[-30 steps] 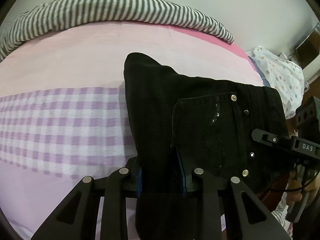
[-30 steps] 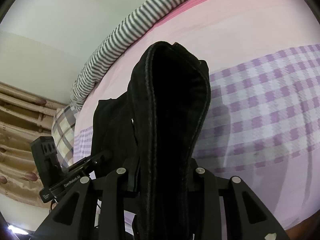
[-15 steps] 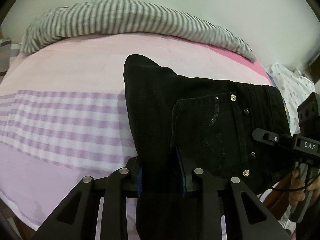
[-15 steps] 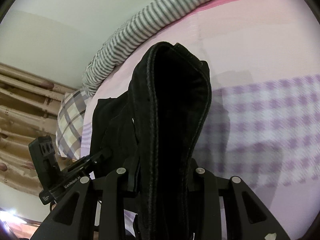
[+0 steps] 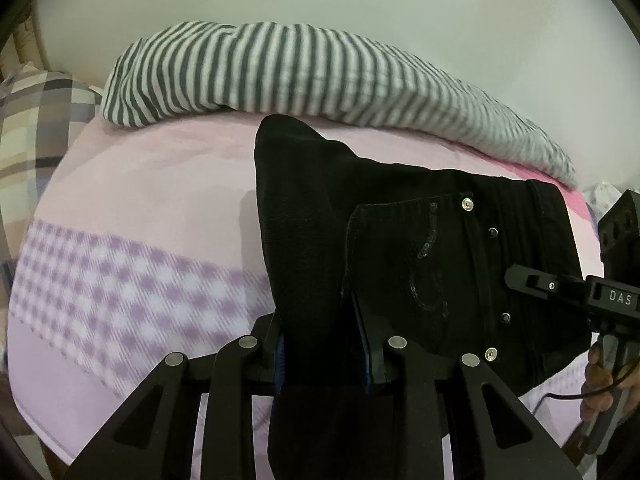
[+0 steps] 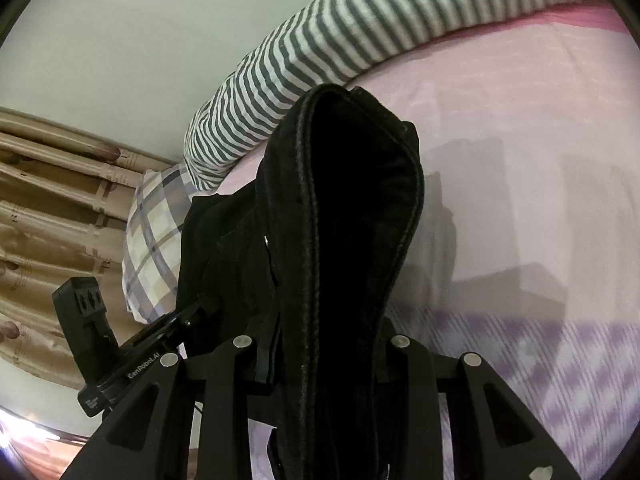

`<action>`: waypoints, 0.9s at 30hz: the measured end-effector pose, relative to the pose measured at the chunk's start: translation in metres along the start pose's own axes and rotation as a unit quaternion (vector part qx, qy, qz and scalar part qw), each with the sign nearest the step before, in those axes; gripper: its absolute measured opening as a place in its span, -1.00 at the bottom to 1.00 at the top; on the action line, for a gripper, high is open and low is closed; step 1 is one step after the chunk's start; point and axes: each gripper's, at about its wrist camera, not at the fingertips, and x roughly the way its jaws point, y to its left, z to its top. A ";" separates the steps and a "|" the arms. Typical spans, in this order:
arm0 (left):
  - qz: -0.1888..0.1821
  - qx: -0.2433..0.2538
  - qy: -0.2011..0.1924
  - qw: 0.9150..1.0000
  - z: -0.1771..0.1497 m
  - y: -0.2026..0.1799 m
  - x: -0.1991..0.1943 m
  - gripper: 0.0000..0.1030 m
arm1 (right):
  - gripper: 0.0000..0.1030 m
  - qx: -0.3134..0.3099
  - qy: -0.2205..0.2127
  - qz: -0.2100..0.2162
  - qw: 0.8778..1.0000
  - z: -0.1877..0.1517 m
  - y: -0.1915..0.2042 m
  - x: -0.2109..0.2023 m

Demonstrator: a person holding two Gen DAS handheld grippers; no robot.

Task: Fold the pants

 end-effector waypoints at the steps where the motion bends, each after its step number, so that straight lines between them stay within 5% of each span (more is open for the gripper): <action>1: 0.002 0.000 0.000 1.000 0.007 0.005 0.004 -0.45 | -0.44 -0.001 0.002 0.000 1.000 0.004 0.002 0.006; 12: 0.011 -0.006 0.019 1.000 0.037 0.040 0.052 -0.36 | -0.41 0.009 0.004 -0.018 1.000 0.029 0.001 0.055; 15: 0.022 -0.004 0.013 1.000 0.028 0.043 0.058 -0.16 | -0.15 0.004 0.002 -0.040 0.999 0.027 0.003 0.064; 17: 0.038 0.003 0.003 0.999 0.025 0.043 0.058 0.05 | 0.01 -0.009 -0.003 -0.065 0.998 0.022 0.004 0.065; 27: 0.115 0.031 -0.027 0.993 -0.015 0.025 0.012 0.10 | 0.20 -0.058 -0.040 -0.119 0.990 -0.025 0.018 0.031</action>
